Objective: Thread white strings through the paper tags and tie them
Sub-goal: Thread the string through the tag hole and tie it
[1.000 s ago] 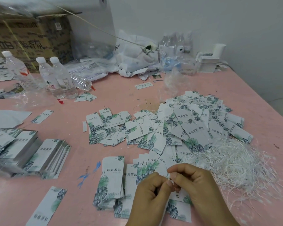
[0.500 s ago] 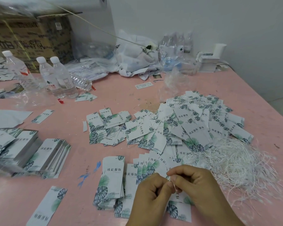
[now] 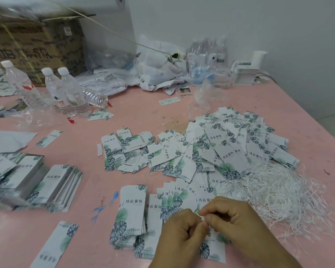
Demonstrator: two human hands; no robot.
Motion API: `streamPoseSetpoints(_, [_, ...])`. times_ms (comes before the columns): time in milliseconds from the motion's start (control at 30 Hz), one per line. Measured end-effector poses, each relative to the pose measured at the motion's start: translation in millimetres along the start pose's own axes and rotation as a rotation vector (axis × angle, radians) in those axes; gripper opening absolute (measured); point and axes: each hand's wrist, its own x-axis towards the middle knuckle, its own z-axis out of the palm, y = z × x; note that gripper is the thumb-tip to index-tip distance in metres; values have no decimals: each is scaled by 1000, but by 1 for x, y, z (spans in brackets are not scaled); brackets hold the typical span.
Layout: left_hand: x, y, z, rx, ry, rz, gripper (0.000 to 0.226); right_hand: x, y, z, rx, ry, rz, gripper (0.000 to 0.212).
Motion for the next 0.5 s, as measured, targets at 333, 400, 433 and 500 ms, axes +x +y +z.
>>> streamPoseSetpoints(333, [-1,11,-1,-67,-18,-12,21,3,2,-1,113,57,73,29])
streamPoseSetpoints(400, [-1,9,-1,-64,-12,-8,22,3,3,-1,126,51,81,29])
streamPoseSetpoints(433, [0,8,-2,-56,1,-7,23,3,3,0,135,45,83,30])
streamPoseSetpoints(500, [0,5,-2,-45,34,-11,24,3,3,1,154,35,90,31])
